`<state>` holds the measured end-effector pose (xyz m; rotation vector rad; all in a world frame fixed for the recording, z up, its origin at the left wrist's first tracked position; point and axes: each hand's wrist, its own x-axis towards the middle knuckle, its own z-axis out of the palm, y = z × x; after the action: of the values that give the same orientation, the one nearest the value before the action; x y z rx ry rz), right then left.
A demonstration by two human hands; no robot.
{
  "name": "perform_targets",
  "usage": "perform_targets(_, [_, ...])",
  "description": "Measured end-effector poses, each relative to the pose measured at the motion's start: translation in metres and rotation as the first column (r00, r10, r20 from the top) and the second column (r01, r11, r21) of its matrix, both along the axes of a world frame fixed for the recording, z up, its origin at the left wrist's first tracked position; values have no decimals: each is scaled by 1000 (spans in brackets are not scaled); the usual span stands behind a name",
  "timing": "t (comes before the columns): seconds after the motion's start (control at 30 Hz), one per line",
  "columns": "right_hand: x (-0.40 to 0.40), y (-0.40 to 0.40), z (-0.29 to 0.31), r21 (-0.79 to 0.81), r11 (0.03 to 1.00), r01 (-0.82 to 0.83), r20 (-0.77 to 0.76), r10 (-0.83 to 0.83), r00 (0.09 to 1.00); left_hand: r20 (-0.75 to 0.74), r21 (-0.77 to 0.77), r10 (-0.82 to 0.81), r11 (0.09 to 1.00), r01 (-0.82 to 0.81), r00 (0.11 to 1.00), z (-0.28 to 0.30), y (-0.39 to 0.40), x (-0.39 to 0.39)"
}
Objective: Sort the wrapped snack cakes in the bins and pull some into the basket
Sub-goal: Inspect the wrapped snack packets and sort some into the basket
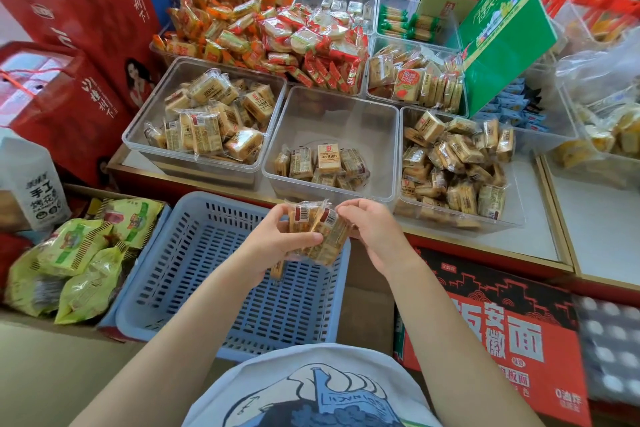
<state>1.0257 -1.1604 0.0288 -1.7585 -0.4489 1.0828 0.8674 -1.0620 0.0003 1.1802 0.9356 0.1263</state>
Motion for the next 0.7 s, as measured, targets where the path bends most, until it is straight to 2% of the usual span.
perform_targets(0.27, [-3,5,-3,76,991,-109,236,88,968,-51,87,-114,989,118,992,3,0,5])
perform_targets(0.33, [-3,6,-1,108,987,-117,227,90,970,-40,92,-103,990,106,994,5,-2,4])
perform_targets(0.47, [1,5,0,139,990,-23,169,0,986,9,49,-43,998,42,999,5,-1,-1])
perform_targets(0.57, [2,3,-2,109,992,-56,164,37,986,30,19,-11,1000,11,999,5,1,-5])
perform_targets(0.7, [0,4,-4,127,992,-4,200,-22,979,27,3,-58,998,58,998,7,-1,-3])
